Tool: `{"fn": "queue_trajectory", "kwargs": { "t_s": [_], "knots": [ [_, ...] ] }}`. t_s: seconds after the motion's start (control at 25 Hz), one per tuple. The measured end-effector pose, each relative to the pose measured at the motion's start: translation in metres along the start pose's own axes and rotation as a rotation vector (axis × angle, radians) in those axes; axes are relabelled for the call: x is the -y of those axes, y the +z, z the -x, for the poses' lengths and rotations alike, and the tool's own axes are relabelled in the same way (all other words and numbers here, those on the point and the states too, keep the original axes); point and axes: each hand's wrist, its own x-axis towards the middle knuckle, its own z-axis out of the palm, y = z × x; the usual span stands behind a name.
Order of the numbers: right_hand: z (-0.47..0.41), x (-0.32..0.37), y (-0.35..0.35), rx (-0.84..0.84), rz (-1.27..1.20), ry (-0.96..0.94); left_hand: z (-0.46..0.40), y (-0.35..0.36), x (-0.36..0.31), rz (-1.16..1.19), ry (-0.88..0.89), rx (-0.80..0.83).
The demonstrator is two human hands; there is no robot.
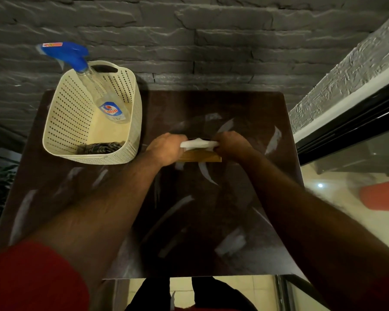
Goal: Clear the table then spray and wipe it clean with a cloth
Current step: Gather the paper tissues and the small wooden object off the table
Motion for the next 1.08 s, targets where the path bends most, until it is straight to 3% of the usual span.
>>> {"fn": "queue_trajectory", "kwargs": {
  "t_s": [0.16,0.44,0.68,1.08],
  "knots": [
    [0.008,-0.005,-0.008,-0.073,-0.027,-0.059,0.01,-0.007,0.008,-0.047,-0.03,-0.062],
    [0.009,0.0,0.002,-0.078,0.041,-0.121,0.007,0.001,0.002,-0.124,0.13,-0.127],
    [0.007,0.0,0.001,-0.057,-0.019,-0.114,0.002,0.0,0.002,-0.196,0.11,-0.179],
    [0.002,-0.007,-0.001,-0.175,-0.048,-0.016,0.003,0.002,0.008,-0.068,0.018,-0.295]
  ]
}}
